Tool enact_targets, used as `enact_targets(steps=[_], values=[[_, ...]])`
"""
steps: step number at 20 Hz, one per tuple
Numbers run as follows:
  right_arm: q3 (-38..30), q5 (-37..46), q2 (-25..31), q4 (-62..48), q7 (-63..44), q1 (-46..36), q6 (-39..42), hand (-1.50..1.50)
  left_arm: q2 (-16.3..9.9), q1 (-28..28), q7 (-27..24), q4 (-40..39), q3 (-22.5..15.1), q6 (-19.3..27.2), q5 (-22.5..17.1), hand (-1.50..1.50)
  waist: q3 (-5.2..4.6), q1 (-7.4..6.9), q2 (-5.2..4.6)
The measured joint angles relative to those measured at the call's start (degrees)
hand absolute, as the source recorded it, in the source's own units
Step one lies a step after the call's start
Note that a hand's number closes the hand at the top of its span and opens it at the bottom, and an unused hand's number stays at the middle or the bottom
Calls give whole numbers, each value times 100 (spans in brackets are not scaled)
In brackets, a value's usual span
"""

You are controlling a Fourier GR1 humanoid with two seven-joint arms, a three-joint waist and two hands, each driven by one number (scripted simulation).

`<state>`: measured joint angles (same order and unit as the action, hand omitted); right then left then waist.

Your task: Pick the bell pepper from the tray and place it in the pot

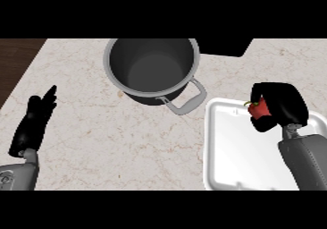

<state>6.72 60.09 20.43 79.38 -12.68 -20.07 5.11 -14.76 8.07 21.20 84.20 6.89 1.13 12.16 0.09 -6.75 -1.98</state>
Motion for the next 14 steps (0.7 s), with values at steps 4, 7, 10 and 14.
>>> enact_targets(steps=[4,7,10,14], values=[[127,-418,359,-266,1326,-789,311,150,25,166,10,-13,-111,-69,17,0,17,-190,-68],[-93,-989,495,-492,2323,-1355,402,150,35,229,15,-47,-128,-65,30,0,28,-183,-71],[-446,-1652,531,-769,3219,-1898,490,150,35,269,46,-89,-120,-61,34,0,31,-148,-63],[-992,-2563,536,-1297,4235,-2616,778,150,28,341,88,-139,-94,-61,24,0,26,-79,-44]])
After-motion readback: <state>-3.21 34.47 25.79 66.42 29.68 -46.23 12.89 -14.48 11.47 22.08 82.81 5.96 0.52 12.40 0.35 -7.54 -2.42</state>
